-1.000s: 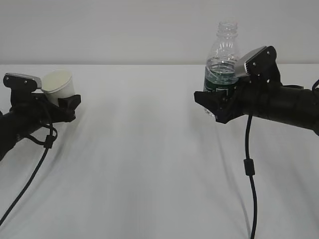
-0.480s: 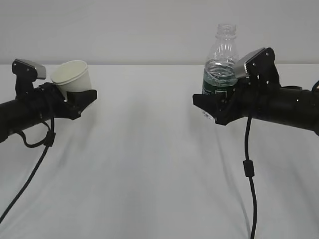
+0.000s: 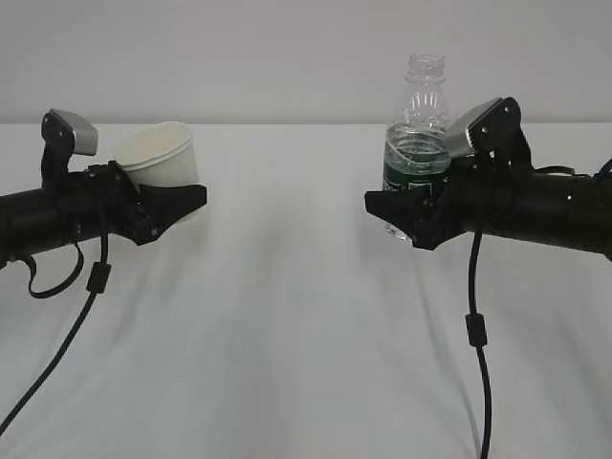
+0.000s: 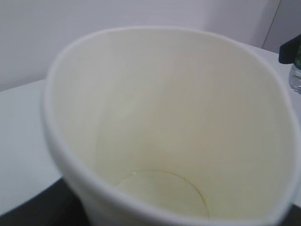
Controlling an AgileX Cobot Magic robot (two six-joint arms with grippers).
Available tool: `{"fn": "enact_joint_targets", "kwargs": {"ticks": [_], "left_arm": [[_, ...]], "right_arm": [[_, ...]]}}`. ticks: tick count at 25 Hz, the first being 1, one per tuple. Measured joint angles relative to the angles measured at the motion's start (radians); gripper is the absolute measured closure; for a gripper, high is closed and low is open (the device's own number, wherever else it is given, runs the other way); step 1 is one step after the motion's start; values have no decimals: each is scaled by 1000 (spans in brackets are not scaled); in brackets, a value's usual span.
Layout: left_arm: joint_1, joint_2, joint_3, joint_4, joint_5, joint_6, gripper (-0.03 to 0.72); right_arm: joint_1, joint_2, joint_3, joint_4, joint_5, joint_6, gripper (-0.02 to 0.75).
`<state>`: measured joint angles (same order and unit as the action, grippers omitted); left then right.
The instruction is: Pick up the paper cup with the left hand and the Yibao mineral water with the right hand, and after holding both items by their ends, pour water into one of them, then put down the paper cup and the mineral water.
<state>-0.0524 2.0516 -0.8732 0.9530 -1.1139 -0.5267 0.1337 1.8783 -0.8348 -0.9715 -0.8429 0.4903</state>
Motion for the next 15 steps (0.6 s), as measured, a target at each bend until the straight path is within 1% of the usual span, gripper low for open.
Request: {"fn": "enact_joint_targets", "kwargs": {"ticks": [10, 15], "left_arm": [[0, -98, 1, 67, 5, -69, 238], [0, -148, 2, 118, 6, -131, 238]], "right_arm": [[0, -49, 0, -22, -11, 26, 241], [0, -85, 0, -35, -5, 41, 241]]}}
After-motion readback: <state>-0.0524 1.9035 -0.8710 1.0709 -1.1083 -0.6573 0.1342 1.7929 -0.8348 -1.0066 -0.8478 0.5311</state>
